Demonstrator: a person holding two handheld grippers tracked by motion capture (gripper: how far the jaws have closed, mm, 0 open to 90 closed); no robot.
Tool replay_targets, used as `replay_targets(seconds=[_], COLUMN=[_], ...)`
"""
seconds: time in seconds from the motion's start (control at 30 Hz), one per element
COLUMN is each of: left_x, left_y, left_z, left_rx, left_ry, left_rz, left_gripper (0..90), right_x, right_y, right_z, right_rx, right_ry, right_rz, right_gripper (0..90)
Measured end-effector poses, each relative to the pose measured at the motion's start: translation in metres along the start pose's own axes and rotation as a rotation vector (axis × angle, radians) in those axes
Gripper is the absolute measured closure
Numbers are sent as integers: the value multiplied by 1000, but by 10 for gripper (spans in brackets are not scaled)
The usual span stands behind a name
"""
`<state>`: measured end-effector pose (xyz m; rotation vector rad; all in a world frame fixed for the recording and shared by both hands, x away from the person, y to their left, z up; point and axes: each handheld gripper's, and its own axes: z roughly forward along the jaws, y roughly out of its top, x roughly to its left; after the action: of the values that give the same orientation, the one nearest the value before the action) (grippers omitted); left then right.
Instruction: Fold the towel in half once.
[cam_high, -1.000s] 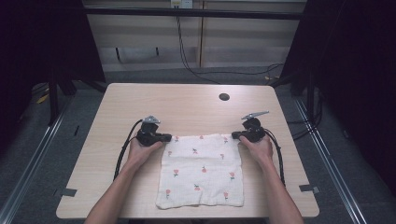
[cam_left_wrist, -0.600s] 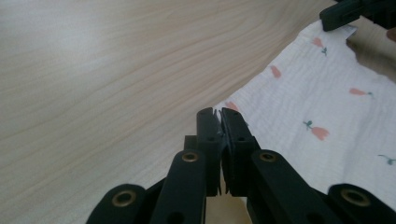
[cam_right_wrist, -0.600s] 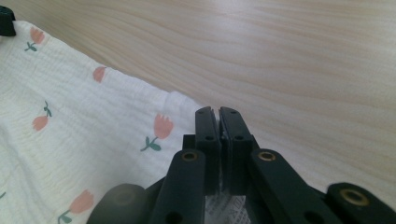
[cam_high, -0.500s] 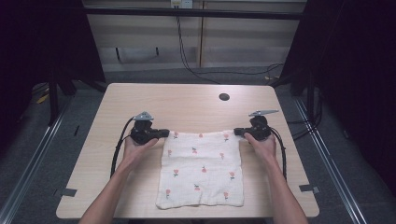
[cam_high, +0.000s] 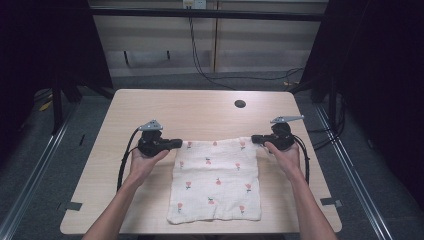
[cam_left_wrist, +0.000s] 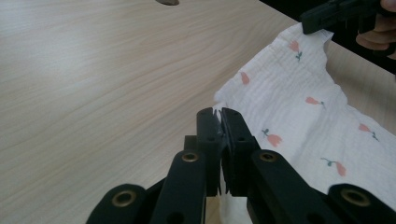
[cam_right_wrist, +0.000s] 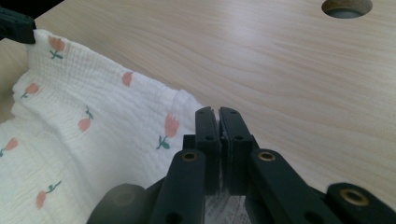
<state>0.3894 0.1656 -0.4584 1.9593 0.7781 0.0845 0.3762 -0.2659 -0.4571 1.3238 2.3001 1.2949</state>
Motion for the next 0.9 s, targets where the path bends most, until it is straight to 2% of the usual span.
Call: replay_targets(seconds=[0.1, 0.17, 0.3, 0.37, 0.43, 0.6, 0.77, 0.9], left_x=[-2, -6, -13, -20, -25, -30, -34, -38], left_y=[-1, 0, 2, 4, 3, -4, -5, -6], left_z=[-5, -15, -25, -30, -33, -33, -37, -46], left_rx=[-6, -13, -22, -25, -21, -5, -14, -38], left_ry=[7, -1, -1, -1, -2, -18, -28, -23], left_rz=[4, 18, 27, 53, 71, 53, 61, 58], left_gripper=[872, 872, 872, 872, 872, 872, 872, 872], right_x=[3, 9, 18, 21, 25, 34, 37, 43], right_y=[1, 1, 0, -2, -3, -8, -12, -14], right_z=[-5, -10, -17, -22, -26, -32, -38, -50], right_rx=[-11, -21, -7, -42, -48, -31, -27, -51], right_ry=[10, 32, 29, 48, 50, 40, 43, 49], right_rz=[8, 17, -7, 19, 6, -17, -33, -36], right_gripper=[874, 874, 874, 874, 874, 874, 874, 874])
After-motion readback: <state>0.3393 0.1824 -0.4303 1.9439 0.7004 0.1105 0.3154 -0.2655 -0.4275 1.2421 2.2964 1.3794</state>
